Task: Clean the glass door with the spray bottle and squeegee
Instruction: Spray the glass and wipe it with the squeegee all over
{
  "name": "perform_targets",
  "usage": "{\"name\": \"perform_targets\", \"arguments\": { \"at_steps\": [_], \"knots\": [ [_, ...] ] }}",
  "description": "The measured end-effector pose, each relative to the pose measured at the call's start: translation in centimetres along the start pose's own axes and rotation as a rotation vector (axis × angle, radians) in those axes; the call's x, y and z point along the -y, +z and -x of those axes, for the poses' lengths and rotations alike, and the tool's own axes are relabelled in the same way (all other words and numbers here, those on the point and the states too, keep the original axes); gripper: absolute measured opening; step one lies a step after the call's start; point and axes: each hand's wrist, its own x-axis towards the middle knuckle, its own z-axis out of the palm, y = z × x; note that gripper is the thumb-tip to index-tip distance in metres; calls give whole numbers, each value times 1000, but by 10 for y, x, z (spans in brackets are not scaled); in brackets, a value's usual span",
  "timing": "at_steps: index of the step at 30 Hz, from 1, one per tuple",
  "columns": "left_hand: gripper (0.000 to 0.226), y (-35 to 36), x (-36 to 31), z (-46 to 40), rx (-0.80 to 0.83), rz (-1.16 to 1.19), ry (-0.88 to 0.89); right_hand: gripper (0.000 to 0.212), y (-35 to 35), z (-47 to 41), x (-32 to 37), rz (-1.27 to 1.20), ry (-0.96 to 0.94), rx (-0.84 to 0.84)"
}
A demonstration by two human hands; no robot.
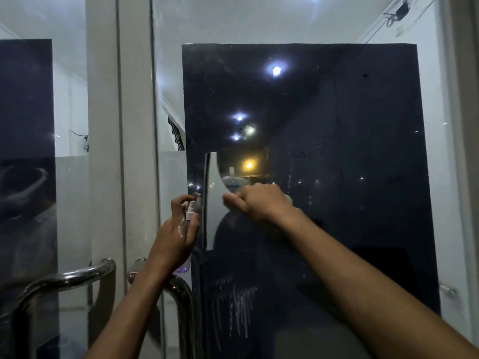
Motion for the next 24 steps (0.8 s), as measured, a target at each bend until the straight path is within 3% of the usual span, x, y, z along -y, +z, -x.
{"name": "perform_targets", "arguments": {
  "at_steps": [6, 14, 18, 24],
  "knots": [
    [33, -1, 1, -1, 31, 13, -2, 76, 14, -16, 0, 13, 49, 37],
    [32, 0, 7, -1, 73, -5, -9, 84, -11, 29, -109, 103, 224, 67],
    [31, 0, 7, -1, 73, -2, -12, 77, -33, 60, -153, 154, 332, 62],
    [31, 1, 3, -4, 25, -6, -10, 78, -50, 55, -134, 169, 237, -11]
  ]
}}
